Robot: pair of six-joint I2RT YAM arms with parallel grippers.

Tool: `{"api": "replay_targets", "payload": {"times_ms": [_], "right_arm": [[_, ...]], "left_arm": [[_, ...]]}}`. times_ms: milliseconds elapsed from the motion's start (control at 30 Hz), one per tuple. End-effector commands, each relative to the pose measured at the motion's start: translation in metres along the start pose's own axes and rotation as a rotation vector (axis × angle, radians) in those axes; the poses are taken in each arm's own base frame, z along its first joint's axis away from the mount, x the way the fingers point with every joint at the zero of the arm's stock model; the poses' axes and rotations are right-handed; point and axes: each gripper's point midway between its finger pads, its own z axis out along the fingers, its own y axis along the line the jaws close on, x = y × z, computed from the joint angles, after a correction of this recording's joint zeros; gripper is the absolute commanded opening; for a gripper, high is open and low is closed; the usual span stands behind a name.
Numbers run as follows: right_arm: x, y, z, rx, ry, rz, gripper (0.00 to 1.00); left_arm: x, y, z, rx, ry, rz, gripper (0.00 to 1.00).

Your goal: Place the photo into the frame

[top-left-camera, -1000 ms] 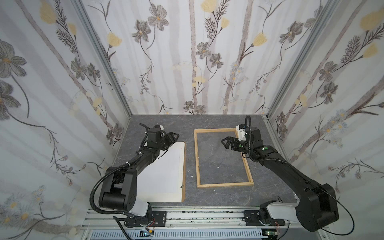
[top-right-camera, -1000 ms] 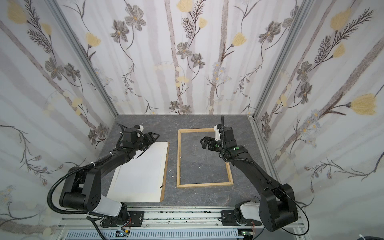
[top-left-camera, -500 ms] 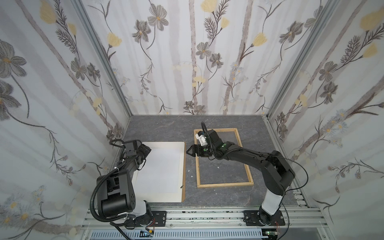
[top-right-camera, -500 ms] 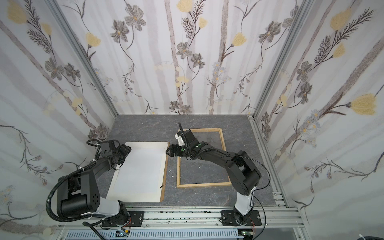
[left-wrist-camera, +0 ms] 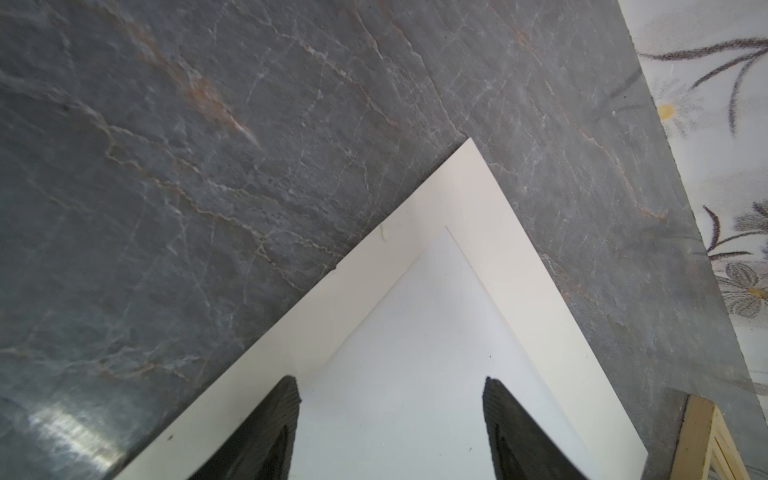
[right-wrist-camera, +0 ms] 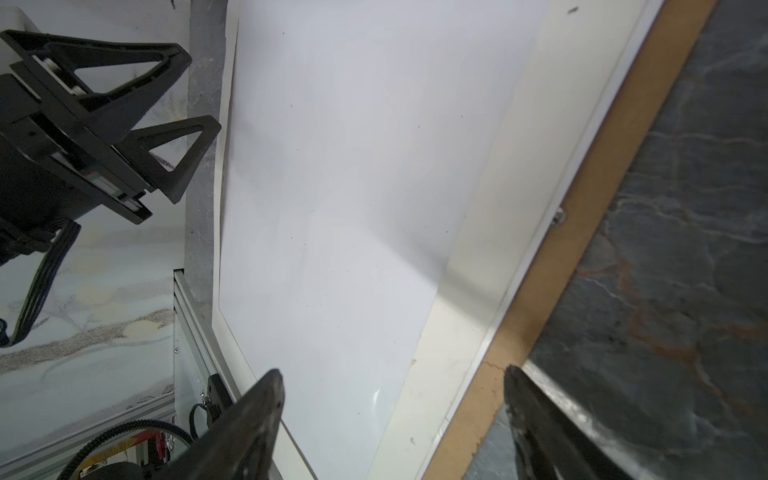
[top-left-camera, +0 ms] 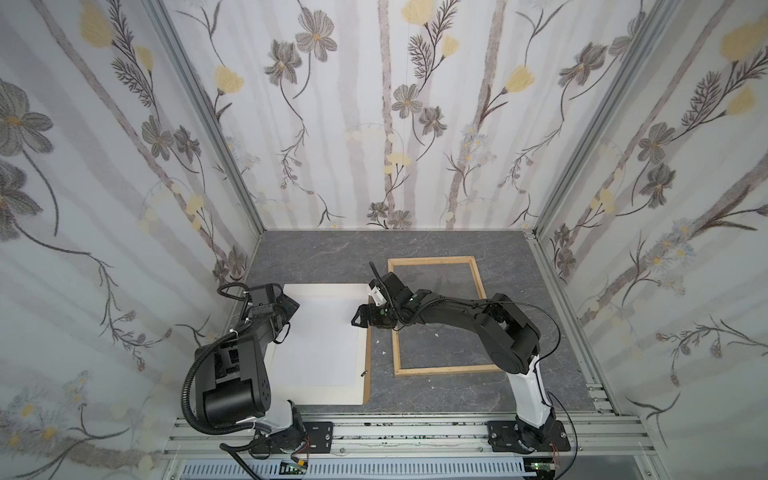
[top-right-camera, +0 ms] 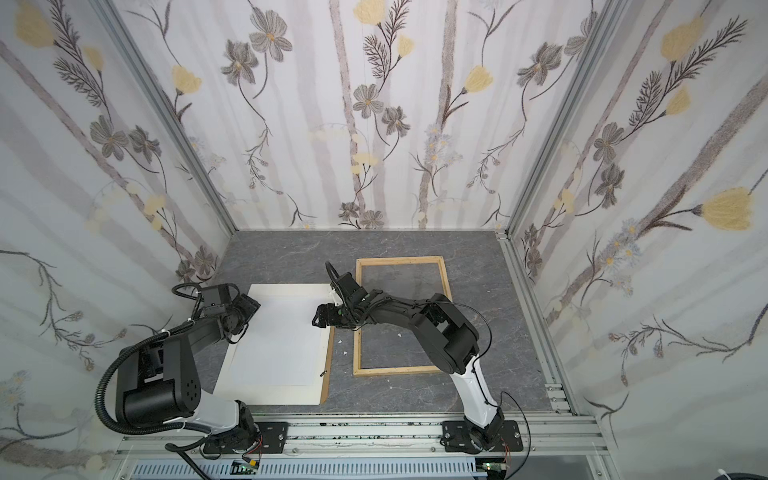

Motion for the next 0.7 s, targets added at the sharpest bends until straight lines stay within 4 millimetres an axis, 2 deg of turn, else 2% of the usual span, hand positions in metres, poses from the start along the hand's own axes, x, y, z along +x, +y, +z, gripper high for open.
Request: {"api": "replay_targets", "payload": {"times_ms": [0, 367, 667], "right_arm": [[0.000, 0.003, 0.005, -0.016, 0.004, 0.024, 0.82], [0.000, 0.000, 0.017, -0.028, 0.011, 0.053, 0.82], [-0.004, -0.010, 0.024, 0.000, -0.002, 0.090, 0.82]], "left_arm": [[-0.009, 0.000, -0.002, -0.004, -0.049, 0.011, 0.70], [-0.002, 0.006, 0.003, -0.006, -0.026, 0.002, 0.70], [0.032, 0.010, 0.009, 0.055, 0.067, -0.029, 0.69]]}}
